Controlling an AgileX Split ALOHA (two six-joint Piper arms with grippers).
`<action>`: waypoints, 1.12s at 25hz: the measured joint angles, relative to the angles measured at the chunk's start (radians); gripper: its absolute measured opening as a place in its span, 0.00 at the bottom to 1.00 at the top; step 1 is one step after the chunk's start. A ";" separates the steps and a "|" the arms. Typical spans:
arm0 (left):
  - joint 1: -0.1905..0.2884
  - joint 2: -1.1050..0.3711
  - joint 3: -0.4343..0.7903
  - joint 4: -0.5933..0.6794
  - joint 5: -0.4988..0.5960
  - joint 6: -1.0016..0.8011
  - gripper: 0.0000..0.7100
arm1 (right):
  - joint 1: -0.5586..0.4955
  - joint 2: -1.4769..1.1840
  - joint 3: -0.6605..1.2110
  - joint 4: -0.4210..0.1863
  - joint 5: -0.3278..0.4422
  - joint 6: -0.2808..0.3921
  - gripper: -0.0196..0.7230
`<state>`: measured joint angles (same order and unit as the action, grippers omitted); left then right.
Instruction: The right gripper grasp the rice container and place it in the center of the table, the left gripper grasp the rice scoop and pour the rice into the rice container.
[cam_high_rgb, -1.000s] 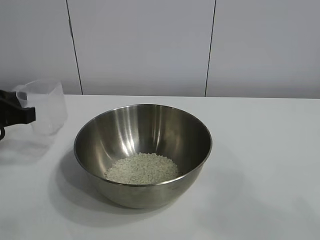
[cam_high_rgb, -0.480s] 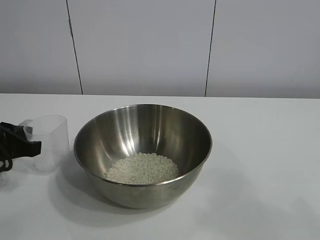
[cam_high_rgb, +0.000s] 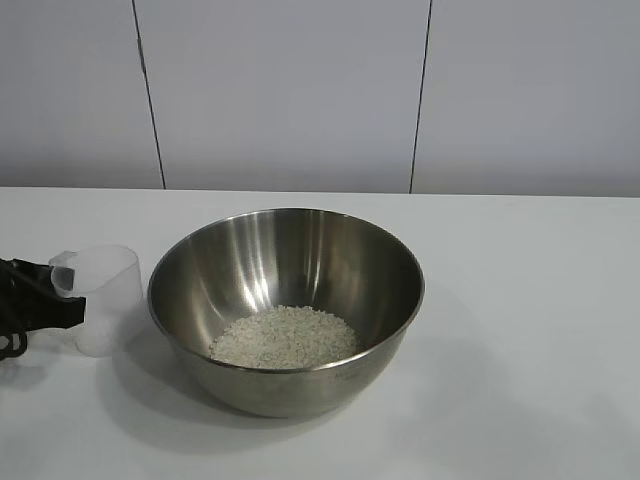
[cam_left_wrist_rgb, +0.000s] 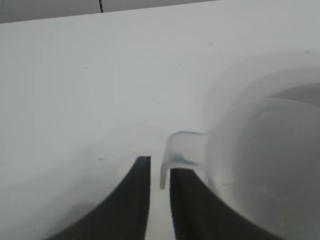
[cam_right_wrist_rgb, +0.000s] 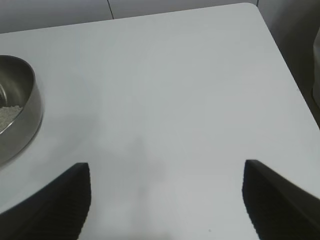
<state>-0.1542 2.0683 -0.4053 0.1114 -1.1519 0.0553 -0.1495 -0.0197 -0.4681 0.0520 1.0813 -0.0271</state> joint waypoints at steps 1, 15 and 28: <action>0.000 0.000 0.017 0.000 0.000 0.000 0.58 | 0.000 0.000 0.000 0.000 0.000 0.000 0.79; 0.000 -0.263 0.140 -0.140 0.069 0.194 0.60 | 0.000 0.000 0.000 0.000 0.000 0.000 0.79; 0.000 -0.721 -0.440 -0.152 1.447 0.031 0.82 | 0.000 0.000 0.000 0.000 0.000 0.000 0.79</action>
<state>-0.1542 1.3468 -0.8457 -0.0408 0.2952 0.0865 -0.1495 -0.0197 -0.4681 0.0520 1.0813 -0.0271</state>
